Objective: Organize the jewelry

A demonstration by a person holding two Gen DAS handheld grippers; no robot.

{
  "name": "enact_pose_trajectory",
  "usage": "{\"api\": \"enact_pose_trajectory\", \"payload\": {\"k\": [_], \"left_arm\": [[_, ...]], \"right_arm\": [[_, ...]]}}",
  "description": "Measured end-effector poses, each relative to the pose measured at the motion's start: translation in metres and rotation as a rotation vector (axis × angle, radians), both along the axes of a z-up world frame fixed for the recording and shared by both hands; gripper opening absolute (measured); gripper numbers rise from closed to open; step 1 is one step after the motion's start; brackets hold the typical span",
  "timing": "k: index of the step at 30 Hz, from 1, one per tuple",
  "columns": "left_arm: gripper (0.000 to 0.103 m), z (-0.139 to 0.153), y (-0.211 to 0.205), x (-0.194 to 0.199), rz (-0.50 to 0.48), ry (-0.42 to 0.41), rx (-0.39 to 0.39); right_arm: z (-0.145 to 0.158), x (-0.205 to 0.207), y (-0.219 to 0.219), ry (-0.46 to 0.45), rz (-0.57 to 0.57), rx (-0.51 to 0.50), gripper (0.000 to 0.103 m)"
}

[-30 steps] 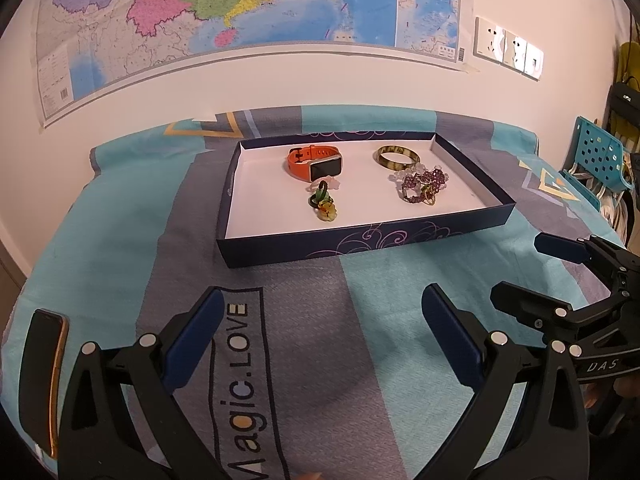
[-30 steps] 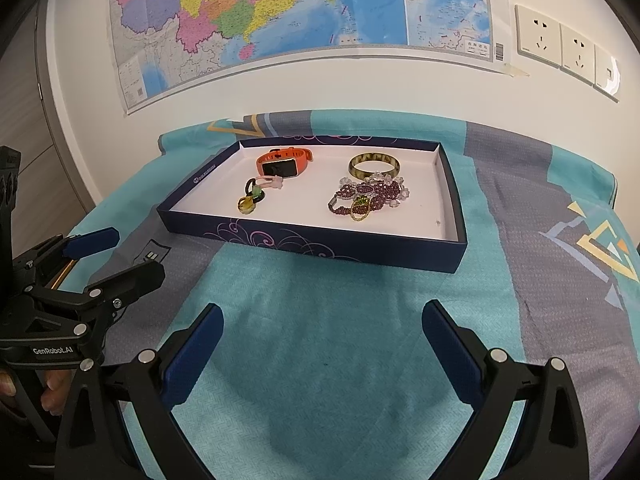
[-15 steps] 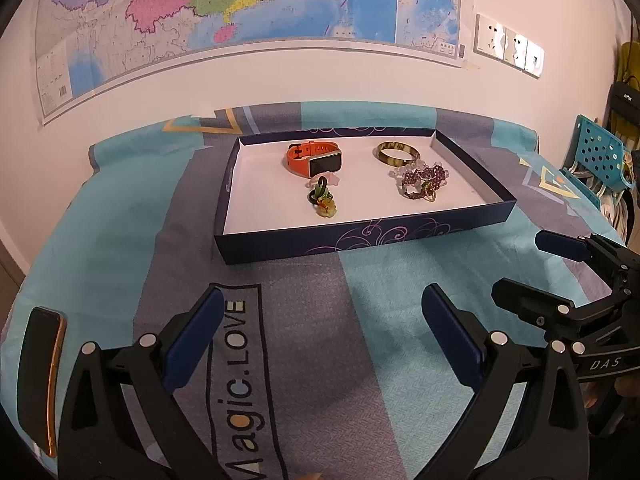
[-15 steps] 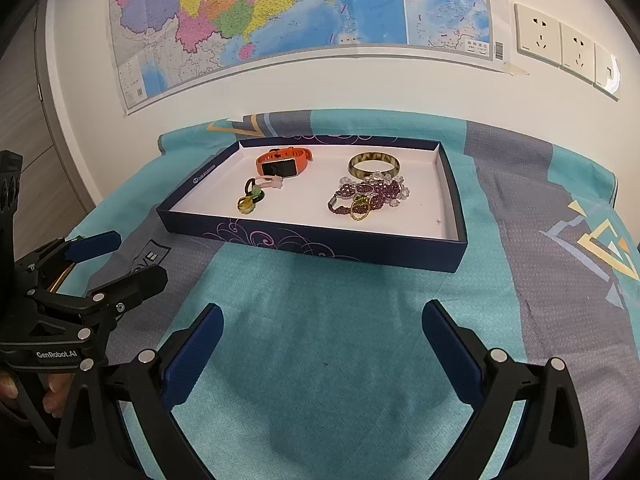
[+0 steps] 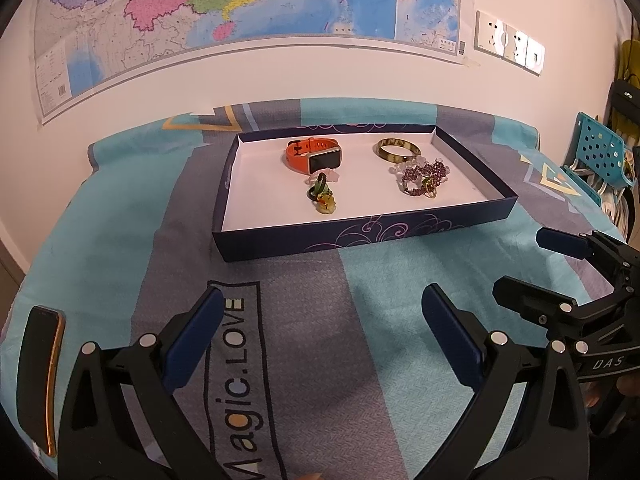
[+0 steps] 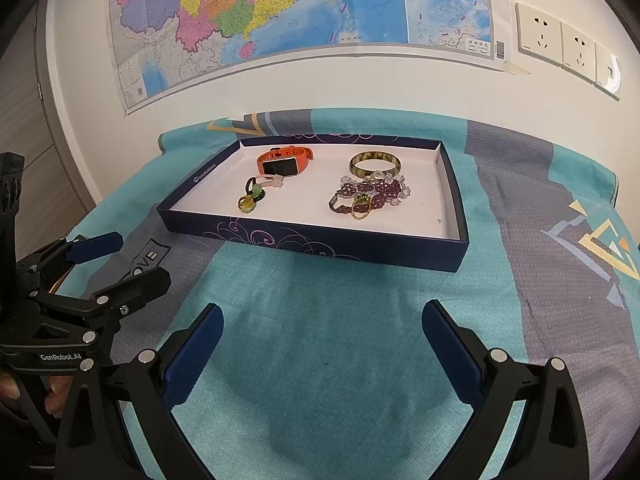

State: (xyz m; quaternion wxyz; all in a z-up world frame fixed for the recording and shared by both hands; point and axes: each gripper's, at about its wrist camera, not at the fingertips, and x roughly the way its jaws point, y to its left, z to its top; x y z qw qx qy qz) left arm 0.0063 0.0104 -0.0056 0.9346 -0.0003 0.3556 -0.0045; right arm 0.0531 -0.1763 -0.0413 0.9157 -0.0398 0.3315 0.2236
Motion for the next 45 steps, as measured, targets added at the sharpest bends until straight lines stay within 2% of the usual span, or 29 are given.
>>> {"api": "enact_pose_trajectory", "payload": {"k": [45], "left_arm": [[0.097, -0.0025, -0.0041, 0.0007, -0.004, -0.003, -0.001]], "right_arm": [[0.0002, 0.0038, -0.0028, 0.005, -0.002, 0.003, 0.096]]}}
